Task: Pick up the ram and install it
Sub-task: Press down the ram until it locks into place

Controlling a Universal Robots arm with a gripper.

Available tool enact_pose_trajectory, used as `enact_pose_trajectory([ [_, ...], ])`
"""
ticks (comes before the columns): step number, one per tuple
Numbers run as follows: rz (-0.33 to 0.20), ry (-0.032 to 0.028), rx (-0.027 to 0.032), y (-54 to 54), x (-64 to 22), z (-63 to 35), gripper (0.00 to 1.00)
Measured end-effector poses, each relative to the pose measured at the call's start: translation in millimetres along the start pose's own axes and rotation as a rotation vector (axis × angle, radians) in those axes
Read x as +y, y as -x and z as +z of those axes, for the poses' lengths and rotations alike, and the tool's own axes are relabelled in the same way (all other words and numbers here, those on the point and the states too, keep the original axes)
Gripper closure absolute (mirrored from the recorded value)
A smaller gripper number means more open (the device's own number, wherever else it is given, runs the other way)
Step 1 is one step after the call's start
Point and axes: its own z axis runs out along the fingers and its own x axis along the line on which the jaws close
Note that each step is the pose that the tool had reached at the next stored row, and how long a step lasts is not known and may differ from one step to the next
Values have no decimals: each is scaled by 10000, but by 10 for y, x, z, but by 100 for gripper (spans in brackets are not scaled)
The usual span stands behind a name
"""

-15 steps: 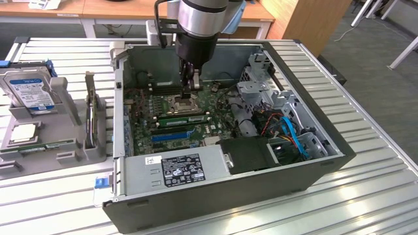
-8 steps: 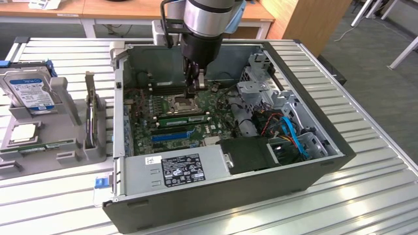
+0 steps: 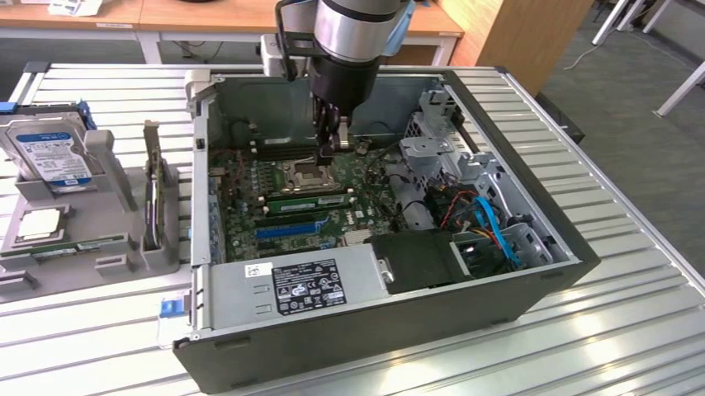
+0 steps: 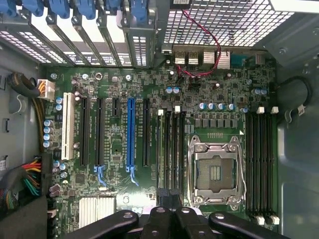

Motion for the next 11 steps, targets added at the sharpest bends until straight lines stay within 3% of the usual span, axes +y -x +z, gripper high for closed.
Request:
enact_pose_trajectory([
  [11, -1, 0, 2, 7, 7, -123, 90],
])
